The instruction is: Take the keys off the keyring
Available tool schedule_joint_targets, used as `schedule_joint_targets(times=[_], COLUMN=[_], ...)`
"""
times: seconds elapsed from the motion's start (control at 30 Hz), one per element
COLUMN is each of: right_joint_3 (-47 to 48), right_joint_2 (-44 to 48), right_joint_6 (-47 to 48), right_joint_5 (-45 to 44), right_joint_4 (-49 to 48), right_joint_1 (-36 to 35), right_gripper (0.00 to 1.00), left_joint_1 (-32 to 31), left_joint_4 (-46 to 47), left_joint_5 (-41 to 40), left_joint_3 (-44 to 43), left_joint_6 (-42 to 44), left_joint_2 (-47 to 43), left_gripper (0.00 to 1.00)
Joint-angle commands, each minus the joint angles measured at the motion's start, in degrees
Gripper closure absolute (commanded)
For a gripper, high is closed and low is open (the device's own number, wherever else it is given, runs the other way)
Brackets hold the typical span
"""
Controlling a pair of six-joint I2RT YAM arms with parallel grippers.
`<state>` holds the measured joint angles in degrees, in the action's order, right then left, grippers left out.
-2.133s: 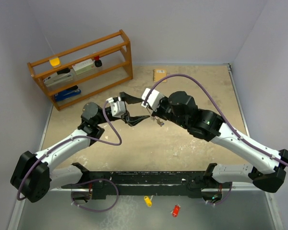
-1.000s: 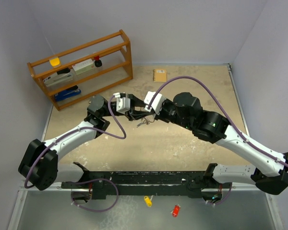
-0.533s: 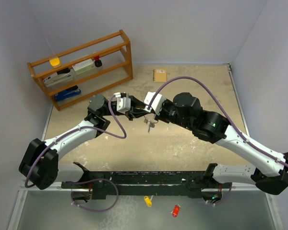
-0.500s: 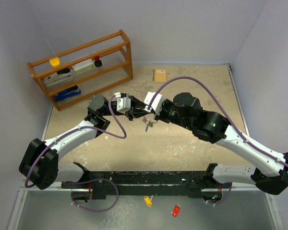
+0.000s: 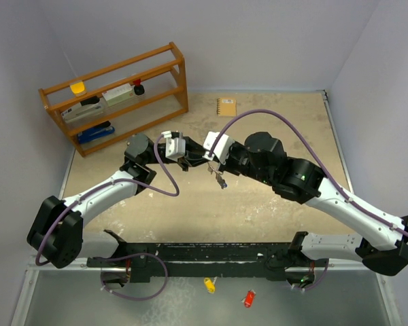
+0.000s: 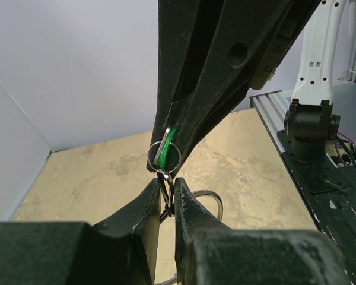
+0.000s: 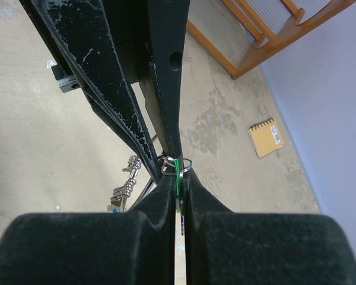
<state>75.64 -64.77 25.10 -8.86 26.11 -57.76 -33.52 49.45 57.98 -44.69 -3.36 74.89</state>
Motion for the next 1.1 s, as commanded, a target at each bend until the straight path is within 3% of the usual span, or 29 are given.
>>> schedule_joint_targets(times=[0.0,0.17,0.3,0.5,0.83,1.07], right_joint_3=[2.3,2.2,2.4,2.7,2.2,2.2], right_joint_2=[2.0,2.0,1.7,1.5,2.3,2.5], right_joint_6=[1.1,1.7,2.1,2.3,2.6,3.0], right_joint_5=[-0.7,-1.6,-2.3,-2.1,-1.3,-1.6], right_joint_4=[-3.8,-4.3,-4.6,-4.8,-5.4,-5.7], right_joint_1=[-0.2,-0.3,-0.3,-0.3,-0.3,-0.3], right_gripper=[1.00,1.00,1.00,1.00,1.00,1.00], left_joint_1=[-0.2,-0.2,-0.2,-0.2,-0.2,-0.2], left_joint_4=[0.7,0.3,-0.1,-0.2,-0.7,-1.1], left_joint_5=[2.1,2.4,3.3,3.4,5.2,5.3], left_joint_3=[-0.8,-0.3,-0.3,-0.4,-1.5,-1.1], left_joint_6=[0.7,0.9,1.0,1.4,1.4,1.5], left_joint_2=[0.0,-0.2,-0.4,-0.4,0.8,0.9], left_gripper=[0.90,0.86,0.75,0.72,0.90,0.91])
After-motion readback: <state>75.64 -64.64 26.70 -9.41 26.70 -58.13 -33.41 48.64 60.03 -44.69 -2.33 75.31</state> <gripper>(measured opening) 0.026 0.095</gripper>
